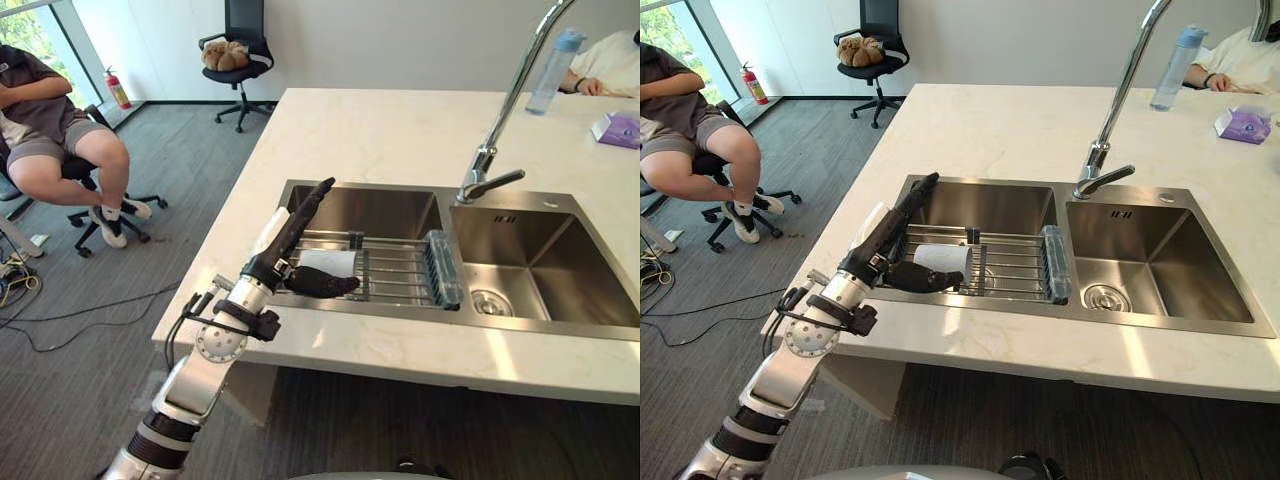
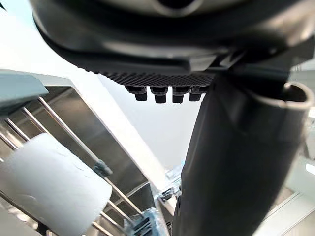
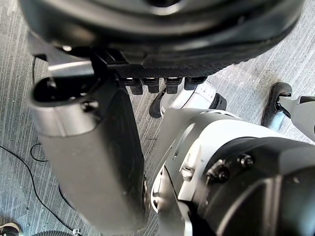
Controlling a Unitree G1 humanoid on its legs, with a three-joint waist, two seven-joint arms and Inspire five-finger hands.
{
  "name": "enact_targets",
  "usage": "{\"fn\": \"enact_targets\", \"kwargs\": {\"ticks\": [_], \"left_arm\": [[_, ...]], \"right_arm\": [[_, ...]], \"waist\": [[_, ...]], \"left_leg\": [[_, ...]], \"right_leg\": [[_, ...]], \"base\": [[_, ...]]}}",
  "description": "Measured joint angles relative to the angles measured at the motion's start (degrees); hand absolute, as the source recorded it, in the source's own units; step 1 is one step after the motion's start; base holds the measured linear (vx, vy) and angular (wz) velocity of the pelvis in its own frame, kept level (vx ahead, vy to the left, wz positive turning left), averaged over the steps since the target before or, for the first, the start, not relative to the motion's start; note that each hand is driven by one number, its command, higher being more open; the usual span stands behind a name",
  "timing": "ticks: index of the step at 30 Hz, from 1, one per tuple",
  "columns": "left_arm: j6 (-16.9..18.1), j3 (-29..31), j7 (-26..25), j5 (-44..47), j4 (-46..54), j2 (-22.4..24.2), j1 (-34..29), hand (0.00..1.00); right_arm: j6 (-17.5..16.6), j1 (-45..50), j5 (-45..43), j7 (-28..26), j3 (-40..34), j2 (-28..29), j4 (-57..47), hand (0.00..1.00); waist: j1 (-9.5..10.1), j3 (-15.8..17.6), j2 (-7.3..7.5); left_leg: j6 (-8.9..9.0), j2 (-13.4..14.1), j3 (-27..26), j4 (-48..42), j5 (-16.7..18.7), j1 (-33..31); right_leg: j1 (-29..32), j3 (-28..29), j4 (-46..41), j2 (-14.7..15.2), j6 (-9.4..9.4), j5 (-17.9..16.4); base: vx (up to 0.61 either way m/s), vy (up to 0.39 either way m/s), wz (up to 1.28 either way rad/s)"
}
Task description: Walk over to the sink, pick up the cup, carry it to the dishwasher, place the cup inside the dishwasher, then close the dishwasher door
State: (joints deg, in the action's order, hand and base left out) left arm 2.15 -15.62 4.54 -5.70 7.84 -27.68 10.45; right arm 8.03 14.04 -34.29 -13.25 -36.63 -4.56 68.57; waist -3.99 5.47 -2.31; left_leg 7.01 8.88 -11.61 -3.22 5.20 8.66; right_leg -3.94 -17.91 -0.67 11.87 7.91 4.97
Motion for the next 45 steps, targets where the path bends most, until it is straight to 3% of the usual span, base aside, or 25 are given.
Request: {"fn": "enact_targets", "kwargs": {"ticks": [2,9,22,26,33,45], "left_arm": [[0.1,0.0,0.7,-0.1,-3.9,-2.8,1.0,1.00],[0.4,-0.8,0.3,-3.8,-9.9,-5.9,1.8,1.00],[2.3,-1.1,-9.0,-12.5,-16.0,-6.5,2.9,1.00],[4.0,-2.9,-9.3,-12.5,-17.6,-6.7,4.6,1.00],[9.0,-7.8,-1.6,-13.4,-19.0,-8.7,10.0,1.00],[8.5,-14.1,9.2,-5.4,-22.2,-12.7,16.7,1.00]], "right_arm": [[0.0,0.0,0.0,-0.2,0.0,-0.6,-0.9,1.00],[0.1,-0.1,-0.1,-0.6,-0.2,-1.7,-2.1,1.00],[0.1,-1.2,-0.4,-1.3,-0.7,-2.0,-2.2,1.00],[1.2,-1.4,-0.4,-1.2,-0.7,-2.1,-2.7,1.00],[2.4,-2.9,-0.6,0.0,-0.6,-2.1,-3.4,1.00],[2.7,-2.6,-0.5,0.0,-0.1,-3.4,-3.5,1.00]], "waist": [[-0.72,0.0,-0.22],[-1.65,0.2,-0.45],[-2.11,1.6,-1.34],[-2.57,1.8,-1.52],[-2.98,2.1,-2.14],[-4.90,2.3,-2.62]], "left_leg": [[-0.06,-0.2,-0.1,0.1,0.0,0.0],[-0.02,-0.4,-0.4,1.1,-0.2,0.0],[-0.10,-0.7,-1.6,1.6,-0.1,0.3],[-0.09,-0.7,-1.8,1.7,-0.1,0.1],[-0.10,-1.0,-2.3,2.3,-0.1,0.5],[-0.28,-1.4,-3.1,2.1,0.1,1.0]], "right_leg": [[-0.6,0.0,2.1,-0.2,-0.08,1.1],[-1.1,-0.2,5.0,-0.6,0.46,2.5],[-0.8,0.8,5.6,-0.5,0.17,3.0],[-0.3,1.1,5.7,-0.5,0.14,3.0],[0.0,1.3,5.6,-0.4,0.29,3.1],[-0.1,2.0,5.9,0.0,0.27,3.5]], "base": [[-0.01,0.009,-0.03],[0.02,0.005,-0.01],[-0.03,-0.002,-0.04],[-0.04,-0.006,-0.04],[0.00,0.001,-0.02],[-0.04,-0.007,-0.03]]}}
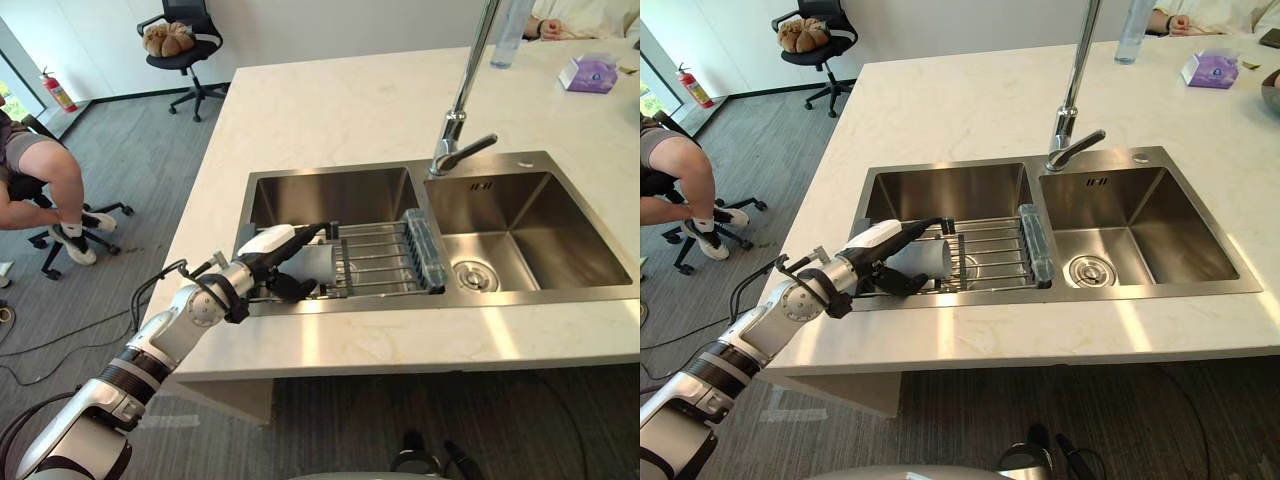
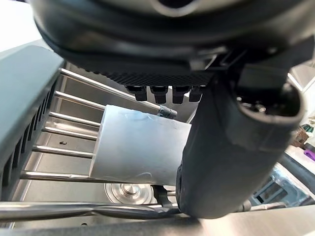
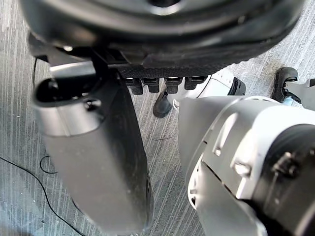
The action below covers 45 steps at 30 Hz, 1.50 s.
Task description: Walk over to the sink, pick up the cup, carry it to the dishwasher, place the cup inside the dishwasher, then close the dishwasher door
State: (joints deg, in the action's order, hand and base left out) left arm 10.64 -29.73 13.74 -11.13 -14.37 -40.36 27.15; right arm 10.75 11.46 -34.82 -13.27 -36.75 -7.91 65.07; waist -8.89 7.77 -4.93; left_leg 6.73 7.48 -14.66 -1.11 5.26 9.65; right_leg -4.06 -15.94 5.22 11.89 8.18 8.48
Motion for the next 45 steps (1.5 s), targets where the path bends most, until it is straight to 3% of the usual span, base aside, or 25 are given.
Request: {"fn": "enact_targets", "kwargs": {"ticks": [6,13,23,35,45], "left_arm": [[-2.9,-1.9,6.7,2.1,-0.1,-0.7,3.9,1.00],[-4.4,-3.4,9.7,2.2,-2.3,-1.5,6.7,1.00],[-6.1,-3.3,13.9,1.8,-2.2,-3.2,8.3,1.00],[-6.1,-2.8,16.2,1.9,-2.3,-5.5,8.8,1.00],[-6.7,-2.6,14.5,1.7,-4.3,-5.6,8.8,1.00]], "right_arm": [[0.8,0.4,0.0,0.0,-0.1,-1.2,-0.4,1.00],[1.4,0.4,0.0,0.2,0.3,-1.0,-0.5,1.00],[-0.4,2.3,-2.4,4.5,10.3,-0.6,-2.6,1.00],[-1.0,2.7,-4.7,4.8,13.5,-1.3,-3.4,1.00],[-1.0,2.7,-6.5,5.9,15.1,-1.8,-3.7,1.00]], "waist": [[-0.61,0.5,-1.47],[-1.14,0.4,-1.67],[-1.64,0.0,-2.32],[-1.71,0.4,-3.04],[-1.85,0.5,-3.38]], "left_leg": [[0.02,0.1,-0.1,0.1,0.0,0.0],[0.06,0.0,-0.2,0.2,0.0,0.1],[0.19,0.1,-1.0,0.2,0.2,-0.3],[0.17,0.0,-1.6,0.2,0.2,-0.8],[0.18,0.0,-2.4,0.1,0.2,-1.2]], "right_leg": [[0.3,0.2,0.0,-0.1,0.08,0.1],[0.3,0.4,0.0,-0.1,0.13,0.1],[1.3,1.2,0.0,-0.3,0.26,0.2],[2.2,1.7,0.0,-0.2,0.34,0.4],[3.3,2.8,0.0,-0.3,0.30,0.8]], "base": [[-0.02,-0.008,-0.01],[-0.01,-0.006,0.00],[-0.02,-0.009,-0.04],[-0.02,-0.008,-0.01],[-0.04,-0.020,-0.05]]}}
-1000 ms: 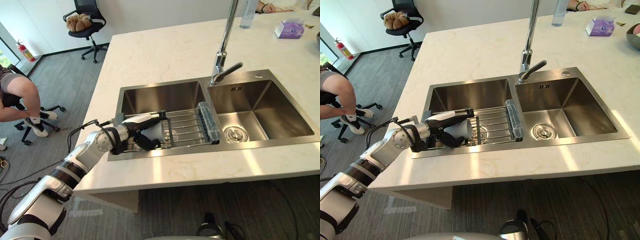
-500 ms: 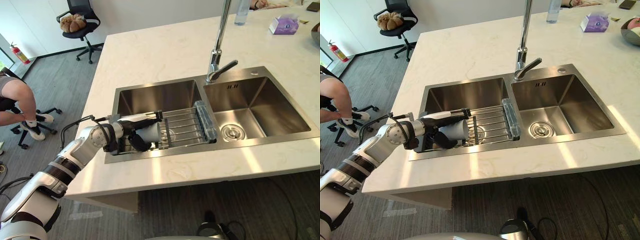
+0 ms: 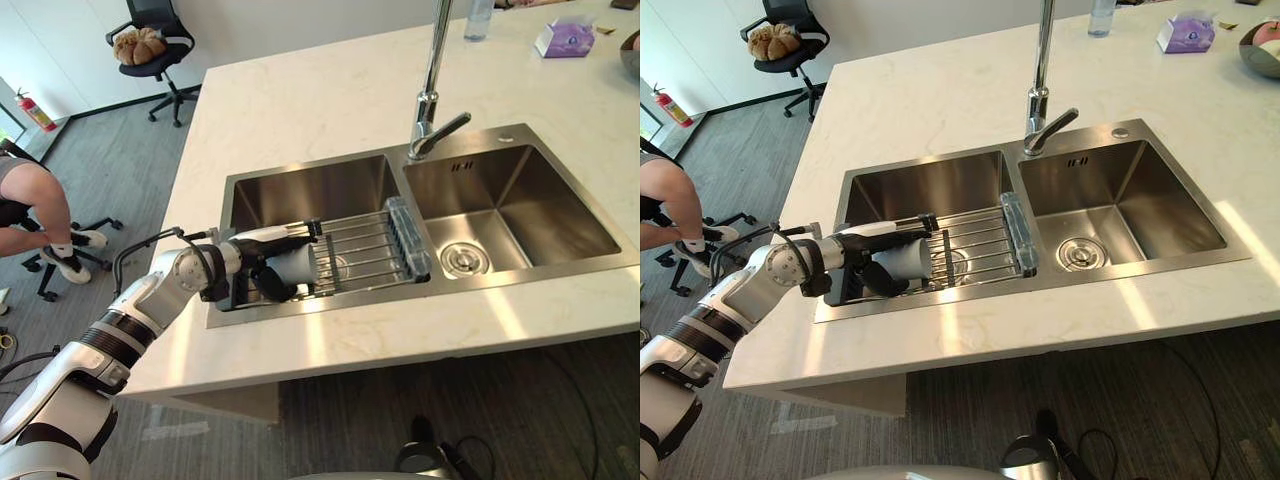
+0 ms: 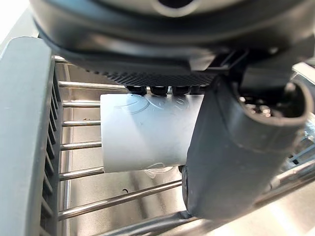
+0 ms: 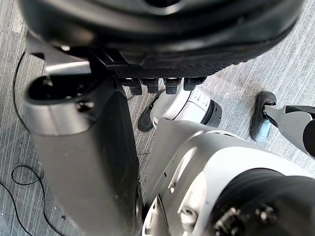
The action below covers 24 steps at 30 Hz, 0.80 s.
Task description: Walk over to the sink, pick up the cup, carry it to the dishwasher, place the cup inside the dishwasher, then close the dishwasher door
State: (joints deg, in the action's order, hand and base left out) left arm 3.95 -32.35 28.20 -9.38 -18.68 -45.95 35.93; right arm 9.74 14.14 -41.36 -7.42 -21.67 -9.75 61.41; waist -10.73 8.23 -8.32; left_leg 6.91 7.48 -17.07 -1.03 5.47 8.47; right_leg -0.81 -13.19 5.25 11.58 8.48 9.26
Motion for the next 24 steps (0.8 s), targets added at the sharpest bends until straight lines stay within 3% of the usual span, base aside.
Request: {"fn": "enact_targets", "kwargs": {"ticks": [11,24], "left_arm": [[0.0,0.0,-8.3,-6.2,-2.7,0.5,0.0,1.00],[0.4,1.7,-5.3,-7.6,-4.3,2.0,-0.1,1.00]], "right_arm": [[0.0,0.0,0.0,0.0,0.3,0.0,-0.1,1.00],[-0.5,0.0,0.0,0.5,1.9,-0.5,-1.1,1.00]], "waist": [[-0.36,0.1,-0.10],[-0.53,0.5,-0.05]], "left_leg": [[0.00,0.0,-0.2,-0.3,0.0,-0.8],[0.10,0.2,-0.5,-0.8,0.1,-0.9]], "right_leg": [[0.9,0.4,0.0,0.0,-0.08,0.3],[1.1,0.8,0.0,-0.2,-0.23,0.5]], "base": [[-0.04,-0.022,-0.02],[-0.04,-0.017,-0.01]]}}
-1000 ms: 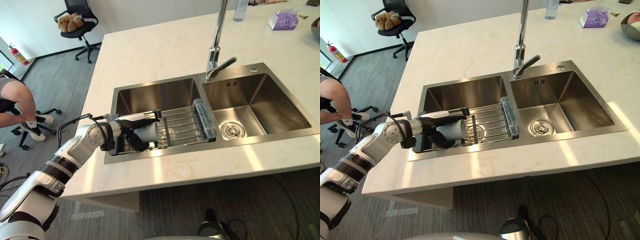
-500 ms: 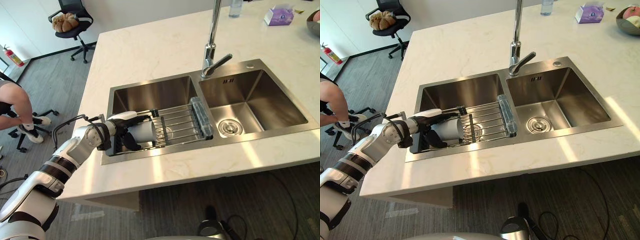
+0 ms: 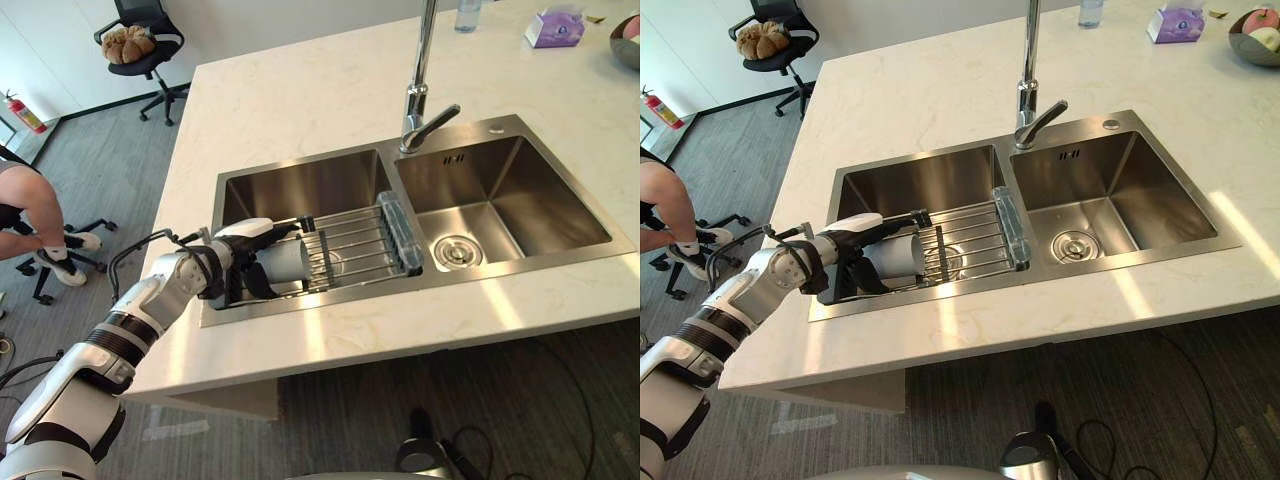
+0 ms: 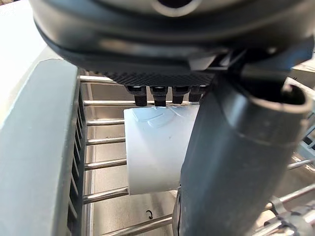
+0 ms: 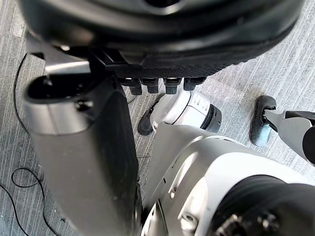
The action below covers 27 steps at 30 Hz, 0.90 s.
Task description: Walk over to the sink, pick up the cup, carry it to the dishwasher, place the cup inside the dishwasher, then close the dishwasher door
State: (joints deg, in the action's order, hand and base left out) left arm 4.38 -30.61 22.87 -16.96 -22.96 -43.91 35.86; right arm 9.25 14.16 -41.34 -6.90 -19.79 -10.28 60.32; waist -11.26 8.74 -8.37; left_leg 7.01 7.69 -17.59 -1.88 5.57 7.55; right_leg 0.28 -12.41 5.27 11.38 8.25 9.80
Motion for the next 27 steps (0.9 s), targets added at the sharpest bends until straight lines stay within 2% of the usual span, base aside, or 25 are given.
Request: {"fn": "enact_targets", "kwargs": {"ticks": [9,10,14,18,21,24,27], "left_arm": [[-1.0,0.5,4.6,-0.1,-0.9,0.0,0.8,1.00],[-0.9,0.5,4.7,-0.1,-1.6,0.1,1.1,0.00],[-1.2,0.5,4.7,-1.5,-2.2,0.7,1.6,0.00],[-4.0,1.9,3.2,-2.5,-6.0,2.7,2.8,0.00],[-3.9,2.0,3.6,-3.6,-6.1,2.7,3.6,0.00],[-2.7,2.0,2.0,-6.1,-6.3,2.7,3.4,0.00],[0.1,1.6,-0.4,-8.7,-6.7,2.8,2.9,0.00]], "right_arm": [[-0.7,0.0,0.1,0.0,0.5,0.0,-0.1,1.00],[-0.8,0.0,0.1,0.0,0.5,0.0,-0.1,1.00],[-0.8,0.0,0.1,0.1,0.5,-0.2,-0.4,1.00],[-0.8,0.0,0.3,0.3,1.3,-0.3,-1.4,1.00],[-1.1,0.0,0.3,0.3,1.1,-0.4,-1.2,1.00],[-1.4,0.0,0.3,0.3,1.1,-0.6,-1.3,1.00],[-1.6,0.0,0.4,0.2,1.1,-0.6,-1.4,1.00]], "waist": [[-0.69,0.0,-0.12],[-0.73,0.1,-0.20],[-0.92,0.3,-0.61],[-2.25,0.6,-0.91],[-2.20,0.7,-1.20],[-2.09,0.9,-1.36],[-2.06,1.3,-1.43]], "left_leg": [[0.02,0.0,0.0,-0.2,0.0,0.0],[0.02,0.0,0.0,-0.2,0.0,0.0],[0.04,0.0,-0.1,-0.3,0.0,0.0],[0.12,0.1,-0.5,-0.3,0.1,-0.5],[0.15,0.2,-0.6,-0.3,0.1,-0.5],[0.15,0.2,-0.5,-0.3,0.1,-0.5],[0.18,0.3,-0.5,-0.4,0.1,-0.5]], "right_leg": [[0.0,0.0,0.0,0.0,-0.01,0.0],[-0.1,0.1,0.0,0.0,-0.02,0.0],[-0.1,0.2,0.0,0.0,-0.03,0.1],[0.7,0.6,0.0,-0.1,-0.02,0.1],[0.8,0.6,0.0,-0.3,-0.02,0.2],[0.8,0.6,0.0,-0.2,-0.02,0.2],[0.7,0.5,0.0,-0.2,-0.02,0.2]], "base": [[-0.01,-0.005,0.00],[0.00,0.000,0.00],[0.00,0.000,0.00],[0.00,0.000,-0.05],[0.00,0.000,-0.02],[0.00,0.000,0.00],[0.00,0.000,0.00]]}}
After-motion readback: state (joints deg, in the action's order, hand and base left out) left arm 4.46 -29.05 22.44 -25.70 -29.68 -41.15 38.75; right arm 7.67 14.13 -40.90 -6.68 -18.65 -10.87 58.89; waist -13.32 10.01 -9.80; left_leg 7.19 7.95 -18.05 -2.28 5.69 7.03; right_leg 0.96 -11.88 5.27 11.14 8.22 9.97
